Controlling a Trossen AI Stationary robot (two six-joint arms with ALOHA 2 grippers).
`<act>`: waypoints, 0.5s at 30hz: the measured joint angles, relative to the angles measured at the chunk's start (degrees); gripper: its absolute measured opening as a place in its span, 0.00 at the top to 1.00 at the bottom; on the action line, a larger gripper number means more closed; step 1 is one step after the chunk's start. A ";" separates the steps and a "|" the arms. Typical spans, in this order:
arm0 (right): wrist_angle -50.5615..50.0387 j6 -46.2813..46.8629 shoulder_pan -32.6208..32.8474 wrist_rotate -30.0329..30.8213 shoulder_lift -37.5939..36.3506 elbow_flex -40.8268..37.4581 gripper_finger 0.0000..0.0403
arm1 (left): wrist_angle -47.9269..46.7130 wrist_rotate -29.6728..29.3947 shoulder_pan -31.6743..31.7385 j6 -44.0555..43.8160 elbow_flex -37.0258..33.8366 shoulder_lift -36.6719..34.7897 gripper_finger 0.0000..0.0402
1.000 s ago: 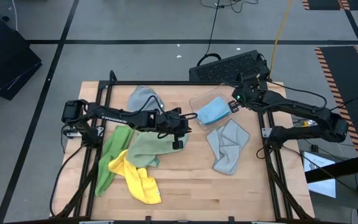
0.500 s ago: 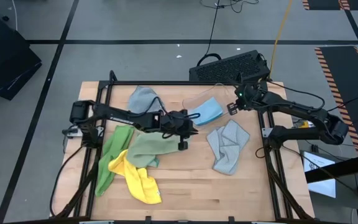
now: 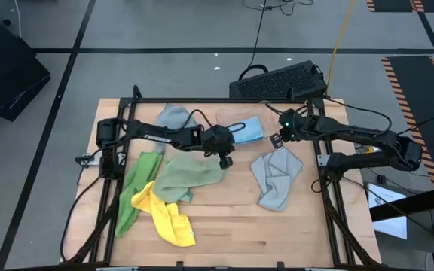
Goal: Fold microfiber towels
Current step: Adjust the transparent bin
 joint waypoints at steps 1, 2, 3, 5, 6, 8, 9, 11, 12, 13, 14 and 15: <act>-0.01 0.24 0.75 0.02 0.00 0.00 1.00 | -0.14 -0.11 0.24 -0.49 0.00 0.00 0.90; 0.06 0.41 1.41 0.02 0.00 0.00 1.00 | -0.14 -0.21 0.42 -0.94 0.00 0.00 0.90; 0.02 0.62 2.13 0.02 0.00 0.00 1.00 | -0.20 -0.32 0.57 -1.32 0.00 -0.01 0.90; -0.01 1.57 3.60 0.08 0.00 0.00 1.00 | -0.73 -0.92 0.71 -1.77 0.00 -0.01 0.90; -0.16 1.85 4.26 0.13 0.00 0.00 1.00 | -0.79 -0.94 0.72 -1.85 0.00 -0.02 0.90; -0.80 2.67 5.36 0.13 0.00 0.00 1.00 | -0.78 -0.26 0.75 -1.74 0.00 -0.28 0.90; -1.28 3.17 5.88 0.17 0.00 0.00 1.00 | -1.06 0.25 0.75 -1.59 -0.01 -0.59 0.90; -2.43 3.89 6.99 0.22 0.00 0.00 1.00 | -0.88 0.35 0.51 -1.30 -0.02 -1.18 0.90; -2.91 4.33 7.69 0.23 0.00 0.00 1.00 | -1.99 0.44 0.40 -1.30 -0.02 -2.15 0.90; -3.49 4.75 8.47 0.21 0.00 0.00 1.00 | -3.70 0.44 0.25 -1.33 -0.08 -2.99 0.90; -3.88 5.04 9.34 0.22 0.00 0.00 1.00 | -4.34 0.40 0.01 -1.34 -0.09 -3.84 0.90; -3.83 5.25 10.29 0.29 0.00 0.00 1.00 | -5.38 0.11 -0.17 -1.34 -0.01 -5.01 0.90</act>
